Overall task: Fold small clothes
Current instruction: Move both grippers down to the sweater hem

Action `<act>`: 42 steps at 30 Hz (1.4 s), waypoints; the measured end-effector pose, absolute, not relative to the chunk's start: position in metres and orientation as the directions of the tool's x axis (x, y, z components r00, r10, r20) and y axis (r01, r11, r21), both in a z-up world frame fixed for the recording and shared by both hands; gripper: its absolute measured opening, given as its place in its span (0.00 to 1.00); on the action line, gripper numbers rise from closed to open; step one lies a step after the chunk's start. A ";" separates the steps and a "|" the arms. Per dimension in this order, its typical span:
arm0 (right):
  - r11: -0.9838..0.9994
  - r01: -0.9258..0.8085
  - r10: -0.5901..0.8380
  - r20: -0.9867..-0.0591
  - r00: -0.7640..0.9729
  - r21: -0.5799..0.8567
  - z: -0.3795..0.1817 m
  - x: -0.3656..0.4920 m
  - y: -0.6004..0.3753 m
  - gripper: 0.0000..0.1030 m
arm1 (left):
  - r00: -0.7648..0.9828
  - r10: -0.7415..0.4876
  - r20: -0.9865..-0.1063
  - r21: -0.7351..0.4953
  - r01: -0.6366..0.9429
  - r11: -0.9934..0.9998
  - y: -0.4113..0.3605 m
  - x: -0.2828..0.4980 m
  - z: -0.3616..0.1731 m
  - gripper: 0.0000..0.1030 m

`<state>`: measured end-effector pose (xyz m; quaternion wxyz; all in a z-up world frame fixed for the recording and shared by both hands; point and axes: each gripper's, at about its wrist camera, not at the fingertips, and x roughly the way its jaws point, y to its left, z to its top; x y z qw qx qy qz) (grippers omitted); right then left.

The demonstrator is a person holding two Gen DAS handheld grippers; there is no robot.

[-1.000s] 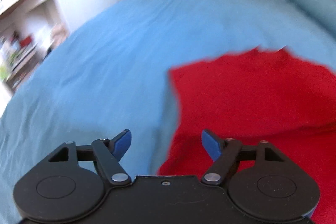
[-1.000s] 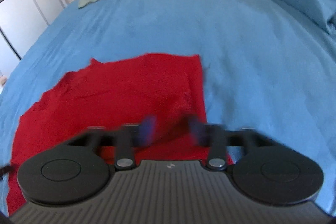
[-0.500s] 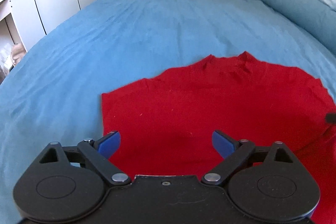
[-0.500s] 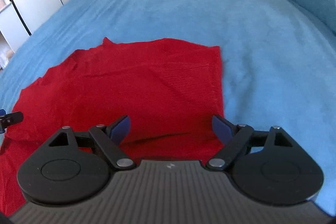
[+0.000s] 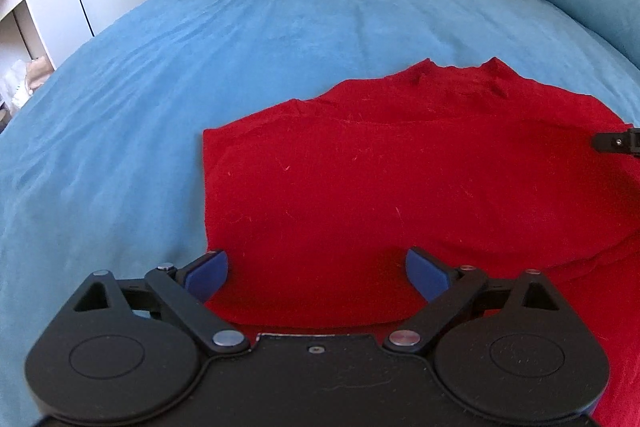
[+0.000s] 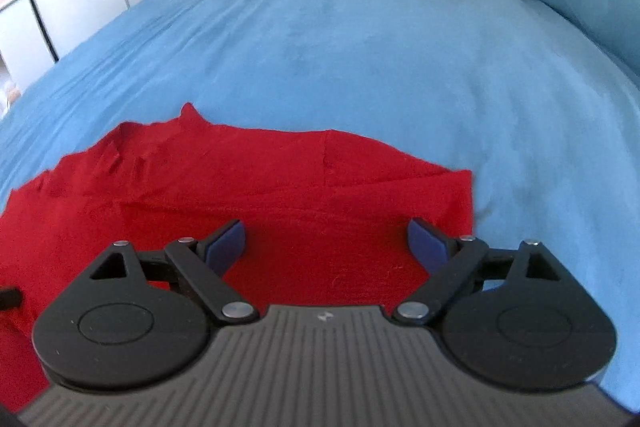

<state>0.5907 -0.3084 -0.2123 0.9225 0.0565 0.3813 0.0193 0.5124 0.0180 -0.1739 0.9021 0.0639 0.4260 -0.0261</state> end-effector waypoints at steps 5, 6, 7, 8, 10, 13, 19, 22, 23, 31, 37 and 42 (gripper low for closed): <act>0.988 -0.014 0.117 -0.690 0.714 0.154 -0.189 0.579 -0.315 1.00 | 0.670 0.017 -0.742 0.107 0.093 0.990 0.022 0.492 -0.128 0.92; 0.987 -0.016 0.122 -0.680 0.723 0.160 -0.178 0.571 -0.317 1.00 | 0.678 0.018 -0.735 0.109 0.091 0.990 0.024 0.485 -0.118 0.92; 0.986 -0.017 0.124 -0.668 0.734 0.165 -0.167 0.564 -0.319 1.00 | 0.685 0.021 -0.729 0.112 0.088 0.990 0.027 0.477 -0.107 0.92; 0.985 -0.020 0.129 -0.653 0.746 0.172 -0.154 0.555 -0.322 1.00 | 0.690 0.024 -0.724 0.113 0.085 0.990 0.030 0.469 -0.098 0.92; 0.984 -0.027 0.131 -0.621 0.772 0.175 -0.127 0.532 -0.327 1.00 | 0.702 0.018 -0.712 0.103 0.079 0.992 0.040 0.449 -0.077 0.92; 0.985 -0.032 0.126 -0.570 0.812 0.172 -0.088 0.487 -0.333 1.00 | 0.721 0.003 -0.693 0.085 0.078 0.993 0.054 0.417 -0.053 0.92; 0.987 0.021 0.070 -0.543 0.837 0.158 -0.038 0.384 -0.342 1.00 | 0.745 -0.014 -0.667 0.076 0.087 0.993 0.078 0.344 -0.023 0.92; 0.983 0.059 0.046 -0.551 0.833 0.172 -0.032 0.334 -0.346 1.00 | 0.738 0.003 -0.675 0.077 0.067 0.995 0.086 0.307 -0.024 0.92; 0.981 0.070 0.042 -0.553 0.832 0.180 -0.031 0.317 -0.347 1.00 | 0.733 0.008 -0.680 0.073 0.056 0.996 0.088 0.294 -0.027 0.92; 0.990 0.059 0.037 -0.626 0.779 0.131 -0.072 0.197 -0.348 1.00 | 0.719 0.004 -0.695 0.066 0.059 0.996 0.100 0.203 -0.079 0.92; 0.989 0.077 0.013 -0.604 0.797 0.123 -0.124 0.140 -0.351 1.00 | 0.730 -0.042 -0.683 0.013 0.070 0.997 0.103 0.163 -0.115 0.91; 0.976 0.142 0.005 -0.673 0.740 0.163 -0.150 0.115 -0.350 1.00 | 0.711 -0.056 -0.700 -0.018 0.061 0.998 0.104 0.145 -0.132 0.82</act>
